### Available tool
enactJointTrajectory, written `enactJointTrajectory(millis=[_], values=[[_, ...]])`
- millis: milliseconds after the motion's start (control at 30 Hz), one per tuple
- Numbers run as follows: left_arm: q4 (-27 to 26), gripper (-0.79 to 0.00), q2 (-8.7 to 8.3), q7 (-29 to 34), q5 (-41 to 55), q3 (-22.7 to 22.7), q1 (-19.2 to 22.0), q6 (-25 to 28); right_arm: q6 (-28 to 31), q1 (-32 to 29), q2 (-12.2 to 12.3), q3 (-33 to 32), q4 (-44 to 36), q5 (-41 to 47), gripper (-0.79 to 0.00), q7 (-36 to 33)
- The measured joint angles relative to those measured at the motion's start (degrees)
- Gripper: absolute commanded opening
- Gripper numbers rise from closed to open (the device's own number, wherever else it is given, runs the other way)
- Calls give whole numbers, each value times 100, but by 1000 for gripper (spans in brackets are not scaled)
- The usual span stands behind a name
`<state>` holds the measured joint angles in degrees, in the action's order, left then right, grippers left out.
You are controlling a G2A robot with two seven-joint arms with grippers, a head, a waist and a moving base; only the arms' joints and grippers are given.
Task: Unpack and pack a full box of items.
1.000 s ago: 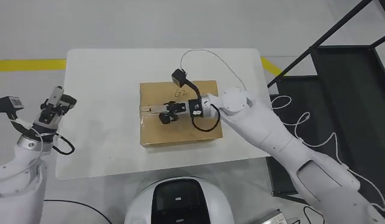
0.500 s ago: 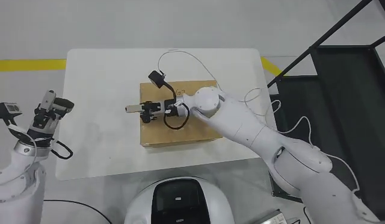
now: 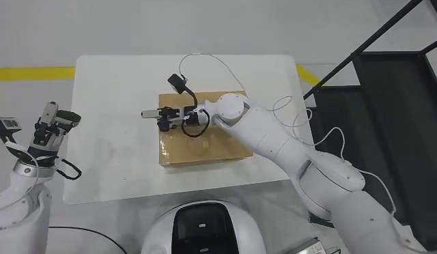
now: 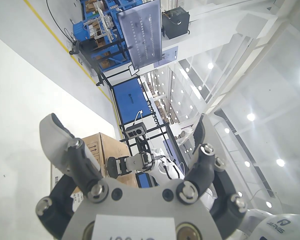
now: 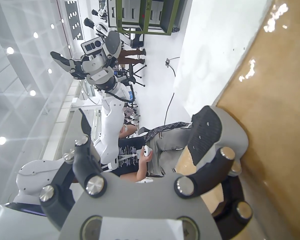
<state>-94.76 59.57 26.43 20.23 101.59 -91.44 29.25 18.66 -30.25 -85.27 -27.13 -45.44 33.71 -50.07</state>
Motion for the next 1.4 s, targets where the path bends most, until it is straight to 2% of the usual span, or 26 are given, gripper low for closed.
enactJointTrajectory(millis=[200,567,1067,1400], values=[[0,0,0,0,0,0,0,0,-70,-44,40,-222,173,22,0,-395],[0,0,0,0,0,0,0,0,-100,-242,274,-751,9,-258,0,-585],[0,0,0,0,0,0,0,0,-393,-910,766,-1631,-722,-751,0,-831],[0,0,0,0,0,0,0,0,-813,-1457,1148,-2426,-1343,-1098,0,-853]])
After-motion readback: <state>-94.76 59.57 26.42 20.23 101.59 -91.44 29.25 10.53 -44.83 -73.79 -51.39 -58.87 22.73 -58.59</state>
